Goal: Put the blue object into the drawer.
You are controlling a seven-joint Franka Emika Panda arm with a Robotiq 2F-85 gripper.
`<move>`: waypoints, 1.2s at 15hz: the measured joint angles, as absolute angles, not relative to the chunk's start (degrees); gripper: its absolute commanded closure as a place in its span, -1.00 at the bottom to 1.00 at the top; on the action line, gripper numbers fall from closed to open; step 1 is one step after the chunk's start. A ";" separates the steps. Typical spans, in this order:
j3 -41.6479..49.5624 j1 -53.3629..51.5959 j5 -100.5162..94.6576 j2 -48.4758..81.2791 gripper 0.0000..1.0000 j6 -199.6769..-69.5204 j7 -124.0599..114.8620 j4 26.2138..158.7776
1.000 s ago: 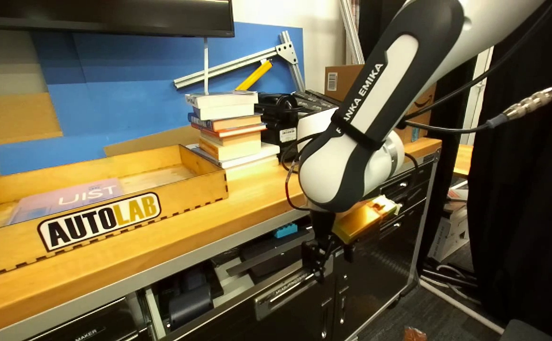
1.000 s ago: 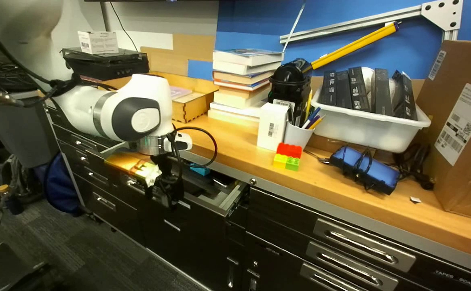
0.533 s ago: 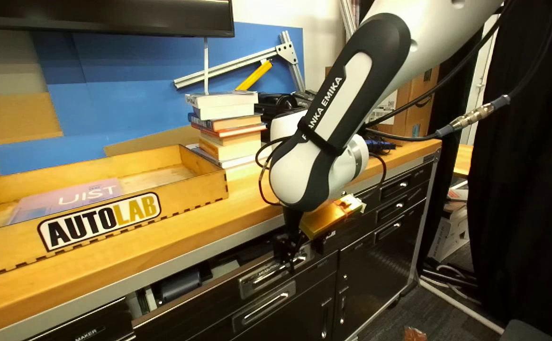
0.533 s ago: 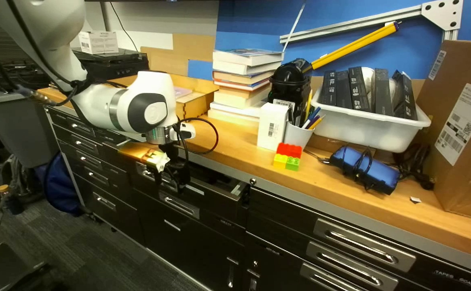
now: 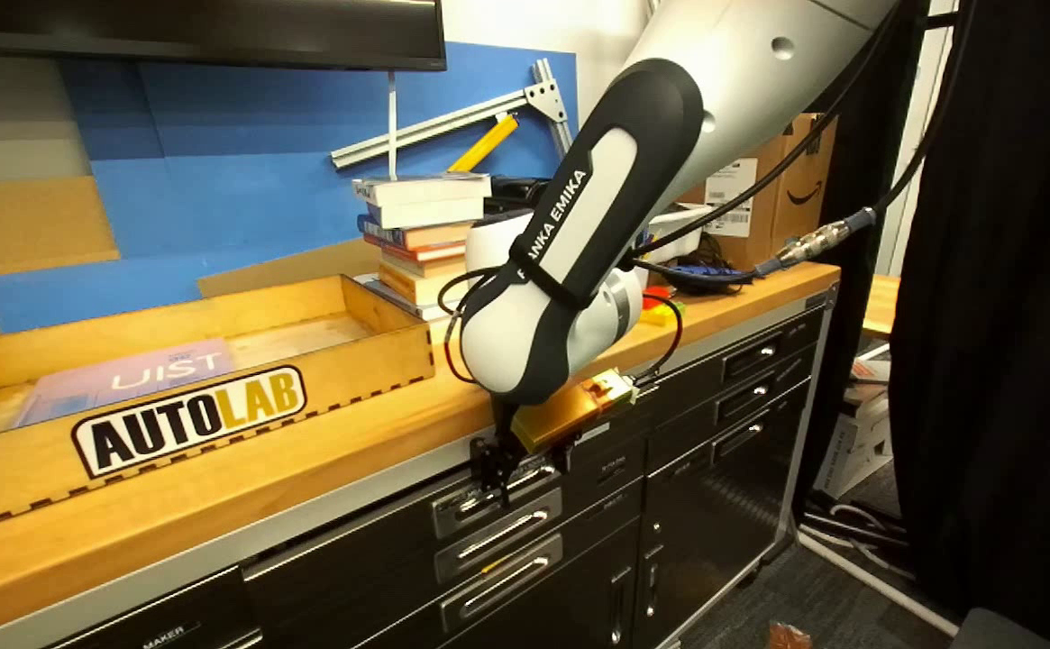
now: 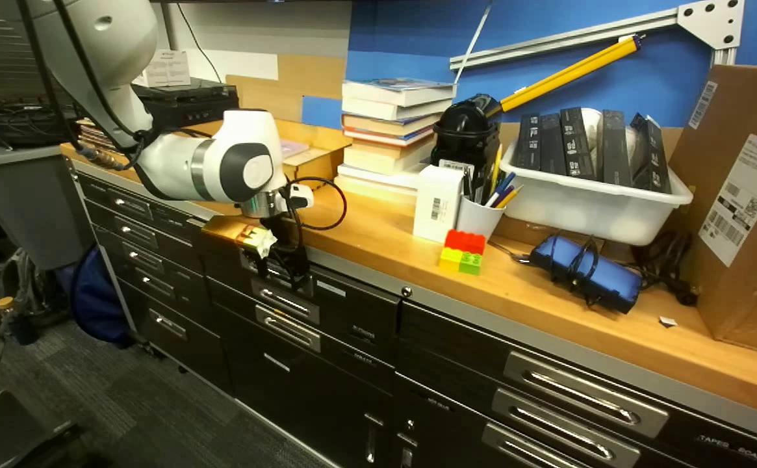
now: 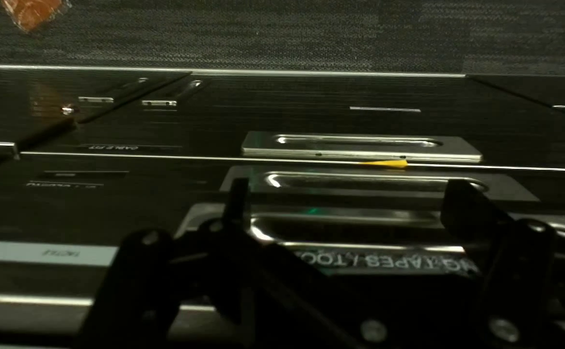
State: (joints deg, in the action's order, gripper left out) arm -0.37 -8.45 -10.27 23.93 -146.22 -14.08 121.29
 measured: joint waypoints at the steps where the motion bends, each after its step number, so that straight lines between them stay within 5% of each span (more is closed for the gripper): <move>1: -0.18 -9.05 -10.45 24.19 -1.00 -146.65 -15.04 121.23; 18: 2.63 -12.96 -13.10 16.43 -1.00 -179.27 -19.99 137.16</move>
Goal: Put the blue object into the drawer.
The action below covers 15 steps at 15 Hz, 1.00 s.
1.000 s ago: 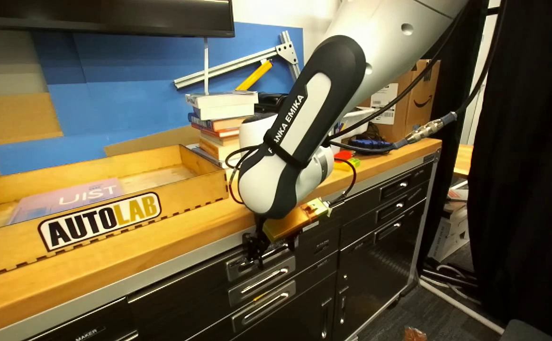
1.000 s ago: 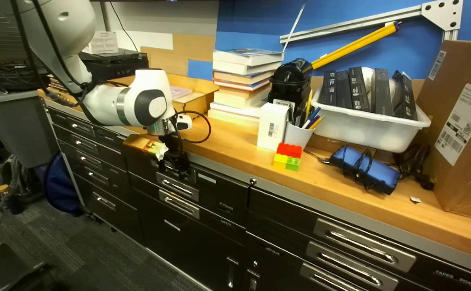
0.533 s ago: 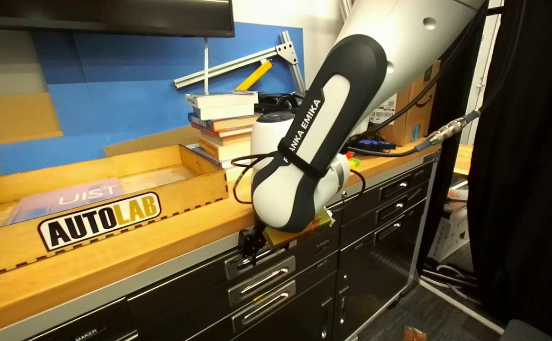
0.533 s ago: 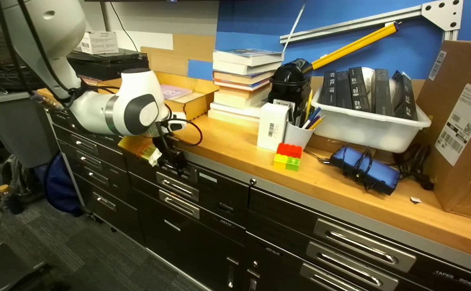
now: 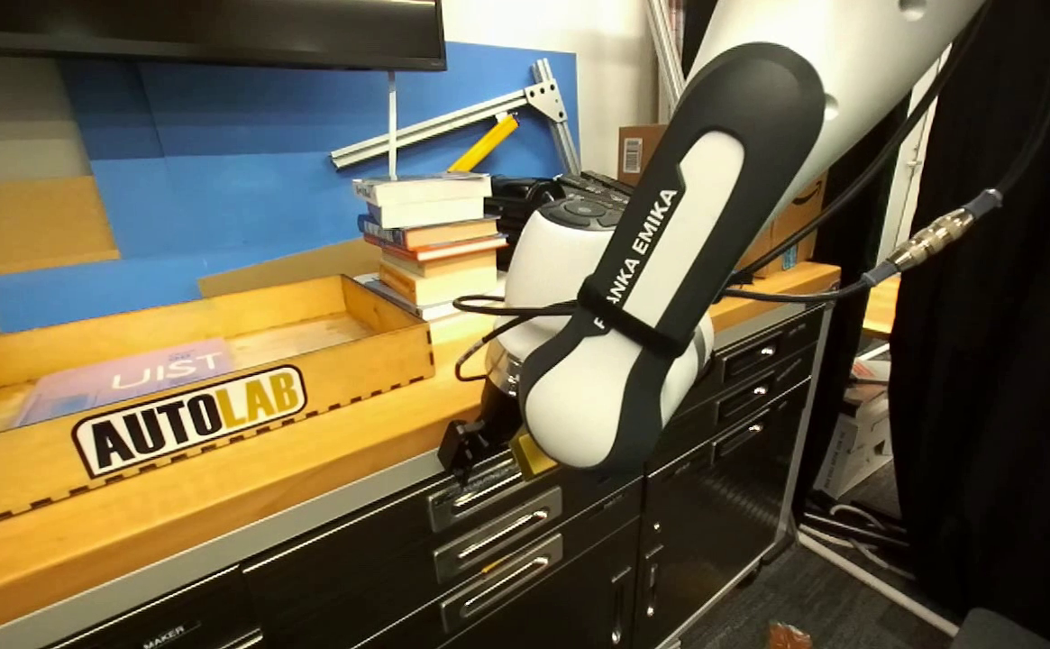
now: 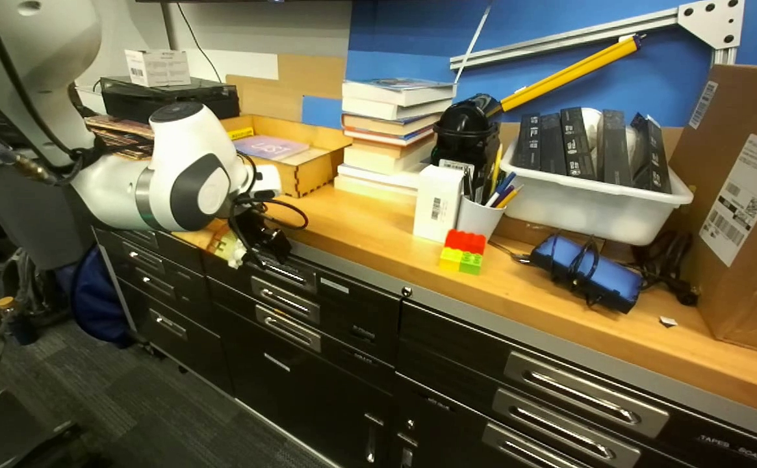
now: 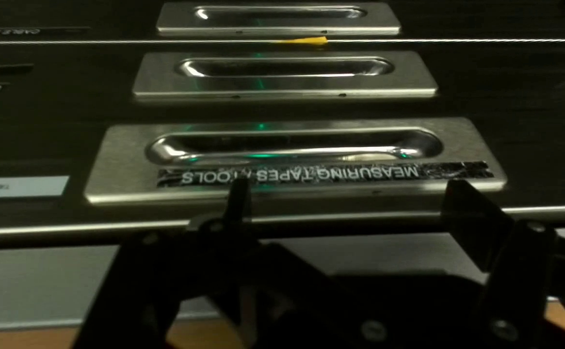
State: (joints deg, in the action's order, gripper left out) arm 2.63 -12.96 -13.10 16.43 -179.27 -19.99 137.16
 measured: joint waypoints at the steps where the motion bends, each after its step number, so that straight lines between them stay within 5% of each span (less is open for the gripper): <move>1: 2.87 -13.02 -13.46 15.41 -1.00 -177.18 -19.71 137.14; 10: 2.62 -10.37 -18.77 0.23 -1.00 -133.71 -12.71 136.85; 15: -0.84 -9.15 -12.10 -6.61 -1.00 -122.05 -2.41 135.89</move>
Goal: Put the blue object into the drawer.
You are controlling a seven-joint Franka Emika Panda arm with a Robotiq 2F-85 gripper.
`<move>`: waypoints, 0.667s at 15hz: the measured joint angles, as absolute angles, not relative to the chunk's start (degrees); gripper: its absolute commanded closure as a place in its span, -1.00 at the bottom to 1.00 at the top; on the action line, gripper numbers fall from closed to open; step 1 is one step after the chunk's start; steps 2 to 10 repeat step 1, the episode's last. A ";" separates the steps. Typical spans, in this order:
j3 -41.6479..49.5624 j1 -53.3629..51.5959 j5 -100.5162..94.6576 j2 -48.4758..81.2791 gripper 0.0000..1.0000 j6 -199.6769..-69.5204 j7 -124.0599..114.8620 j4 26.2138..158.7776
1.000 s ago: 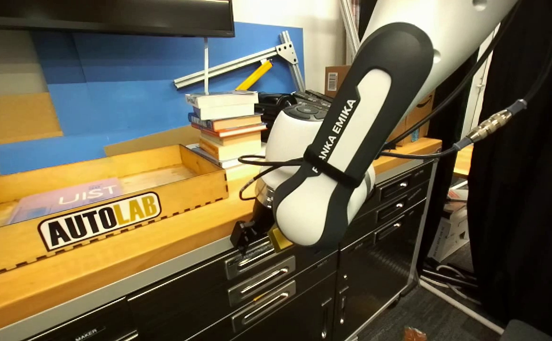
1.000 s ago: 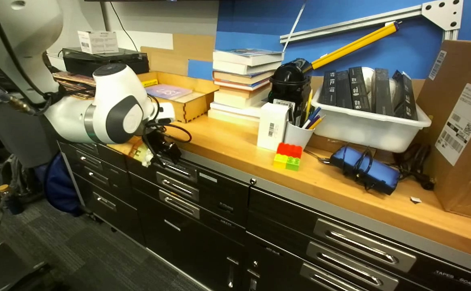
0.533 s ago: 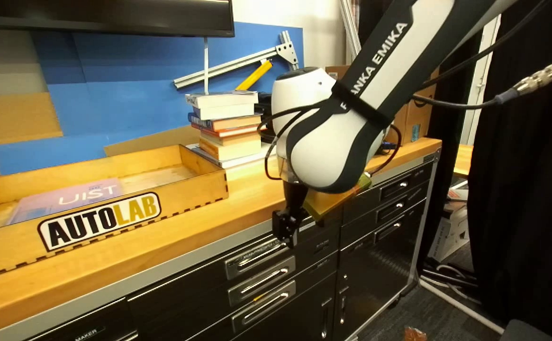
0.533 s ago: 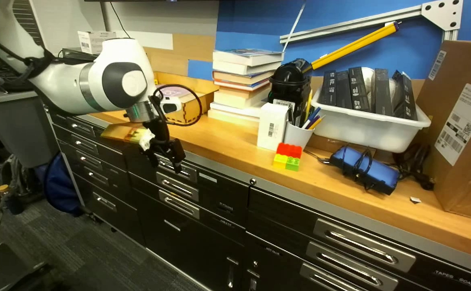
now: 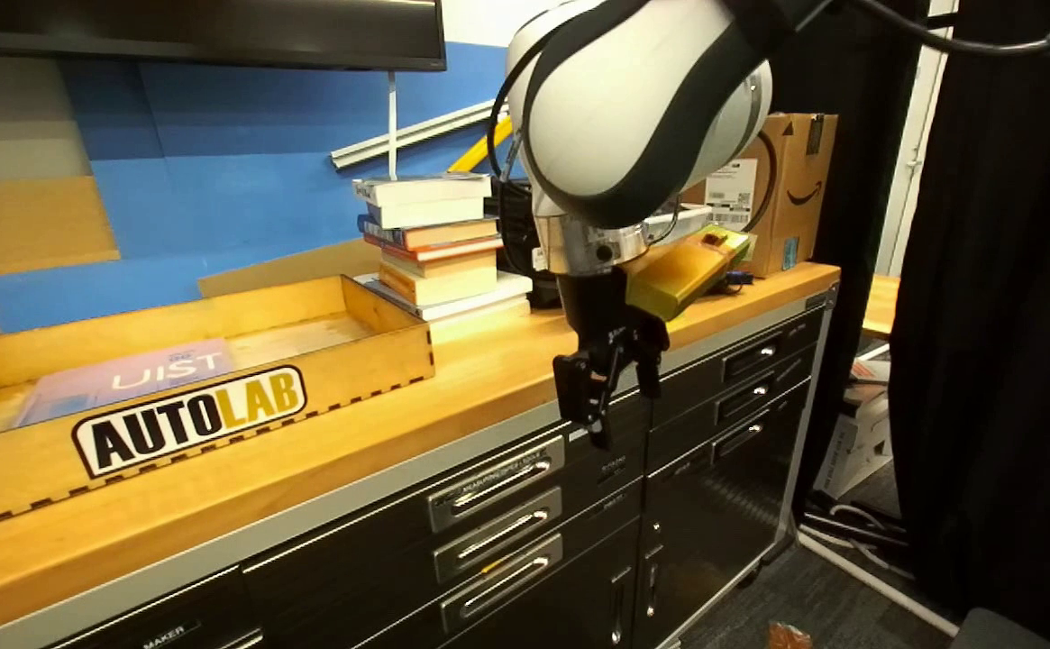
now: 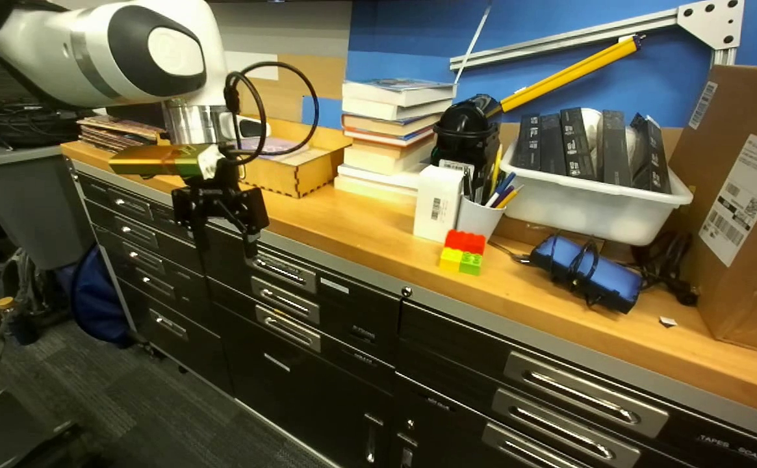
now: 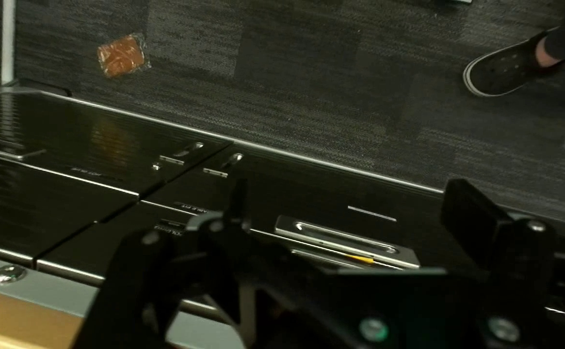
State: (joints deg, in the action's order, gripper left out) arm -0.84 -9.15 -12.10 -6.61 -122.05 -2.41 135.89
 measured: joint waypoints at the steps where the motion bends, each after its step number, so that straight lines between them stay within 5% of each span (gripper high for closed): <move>1: -1.15 -8.89 -12.12 -6.62 -1.00 -122.05 -2.49 135.99; 10: -1.15 -8.89 -12.12 -6.62 -1.00 -122.05 -2.49 135.99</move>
